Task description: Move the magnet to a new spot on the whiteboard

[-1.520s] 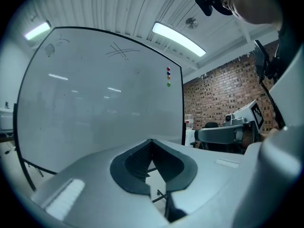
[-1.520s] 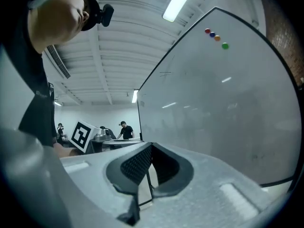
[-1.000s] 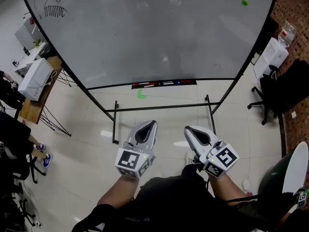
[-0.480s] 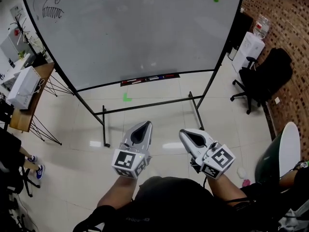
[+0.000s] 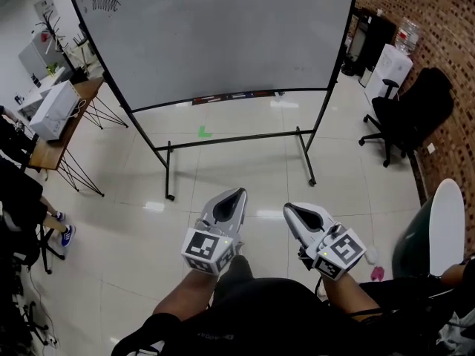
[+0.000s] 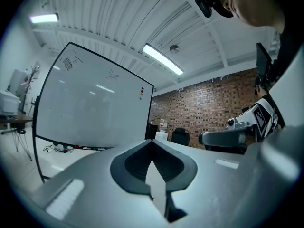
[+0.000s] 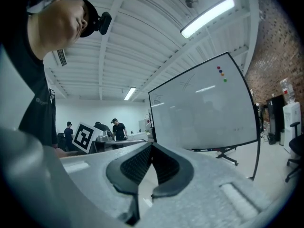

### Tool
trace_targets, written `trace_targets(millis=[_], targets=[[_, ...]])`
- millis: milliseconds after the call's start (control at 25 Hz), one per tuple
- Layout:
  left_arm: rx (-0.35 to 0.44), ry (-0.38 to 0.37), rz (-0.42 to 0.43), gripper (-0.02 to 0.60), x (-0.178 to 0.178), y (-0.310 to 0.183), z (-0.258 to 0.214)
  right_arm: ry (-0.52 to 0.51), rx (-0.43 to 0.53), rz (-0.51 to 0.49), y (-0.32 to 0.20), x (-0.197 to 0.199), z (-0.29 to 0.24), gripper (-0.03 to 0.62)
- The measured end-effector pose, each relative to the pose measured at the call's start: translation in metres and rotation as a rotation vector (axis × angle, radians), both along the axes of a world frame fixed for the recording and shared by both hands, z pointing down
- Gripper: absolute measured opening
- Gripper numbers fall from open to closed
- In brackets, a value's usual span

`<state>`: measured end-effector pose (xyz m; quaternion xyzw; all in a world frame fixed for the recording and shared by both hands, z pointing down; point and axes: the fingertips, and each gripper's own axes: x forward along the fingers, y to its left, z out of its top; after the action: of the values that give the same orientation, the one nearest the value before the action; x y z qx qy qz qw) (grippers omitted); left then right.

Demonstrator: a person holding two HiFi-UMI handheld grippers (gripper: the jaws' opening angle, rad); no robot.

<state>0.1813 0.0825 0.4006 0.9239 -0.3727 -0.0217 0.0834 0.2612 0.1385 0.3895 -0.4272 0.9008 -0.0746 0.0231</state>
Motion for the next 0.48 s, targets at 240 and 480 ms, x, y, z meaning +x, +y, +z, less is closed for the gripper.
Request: trace_targets(millis=[240, 480], targets=[[-0.010, -0.042, -0.066, 0.015, -0.012, 0.077, 0.005, -0.009, 0.006, -0.001, 0.057, 0.005, 0.005, 0.003], [-0.008, -0.036, -0.117, 0.015, -0.028, 0.110, -0.002, 0.004, 0.039, -0.043, 0.090, -0.010, -0.006, 0.003]])
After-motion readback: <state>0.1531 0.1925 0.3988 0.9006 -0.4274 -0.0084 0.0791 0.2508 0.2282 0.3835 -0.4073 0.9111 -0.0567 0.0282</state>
